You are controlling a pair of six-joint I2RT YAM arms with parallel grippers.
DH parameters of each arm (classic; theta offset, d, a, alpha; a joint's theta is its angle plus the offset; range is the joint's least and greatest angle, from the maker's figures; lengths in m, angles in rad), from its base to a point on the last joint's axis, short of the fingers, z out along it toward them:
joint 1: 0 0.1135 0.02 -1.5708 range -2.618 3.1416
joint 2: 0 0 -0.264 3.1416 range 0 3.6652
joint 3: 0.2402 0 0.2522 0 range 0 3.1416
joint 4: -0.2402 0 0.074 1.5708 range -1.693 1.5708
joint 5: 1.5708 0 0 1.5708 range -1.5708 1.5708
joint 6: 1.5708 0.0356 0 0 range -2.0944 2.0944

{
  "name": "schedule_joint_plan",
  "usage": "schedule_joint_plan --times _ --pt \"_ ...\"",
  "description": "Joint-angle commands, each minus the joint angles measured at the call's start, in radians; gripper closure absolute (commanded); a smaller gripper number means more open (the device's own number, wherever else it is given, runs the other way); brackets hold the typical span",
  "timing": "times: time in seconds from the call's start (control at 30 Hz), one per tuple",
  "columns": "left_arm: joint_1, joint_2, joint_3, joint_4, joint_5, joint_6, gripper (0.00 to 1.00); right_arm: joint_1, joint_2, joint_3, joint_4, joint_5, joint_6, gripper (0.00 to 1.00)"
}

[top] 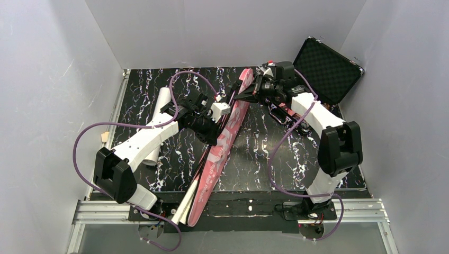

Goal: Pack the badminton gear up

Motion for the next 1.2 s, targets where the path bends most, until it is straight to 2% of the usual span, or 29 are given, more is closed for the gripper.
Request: schedule_joint_plan --times 0.0,0.57,0.73,0.9,0.97,1.07,1.17 --pt "-0.007 -0.054 0.038 0.028 0.014 0.014 1.00 0.035 -0.098 -0.062 0.010 -0.008 -0.003 0.99" --pt "-0.010 -0.061 0.043 0.041 -0.006 0.002 1.00 0.281 -0.240 -0.241 0.037 0.081 0.043 0.99" --pt "-0.010 -0.062 0.050 0.038 -0.001 -0.005 0.99 0.309 -0.292 -0.314 0.045 0.117 0.051 0.99" --pt "-0.003 -0.095 0.092 0.005 0.071 0.013 0.61 0.309 -0.318 -0.341 0.015 0.140 0.029 0.99" --pt "0.010 -0.116 0.117 -0.003 0.105 0.012 0.56 0.309 -0.318 -0.348 0.015 0.143 0.029 0.99" --pt "0.032 -0.145 0.158 -0.037 0.178 0.038 0.38 0.309 -0.317 -0.362 0.029 0.144 0.035 0.99" --pt "0.049 -0.168 0.168 -0.017 0.191 0.027 0.29 0.314 -0.314 -0.368 0.036 0.144 0.039 0.99"
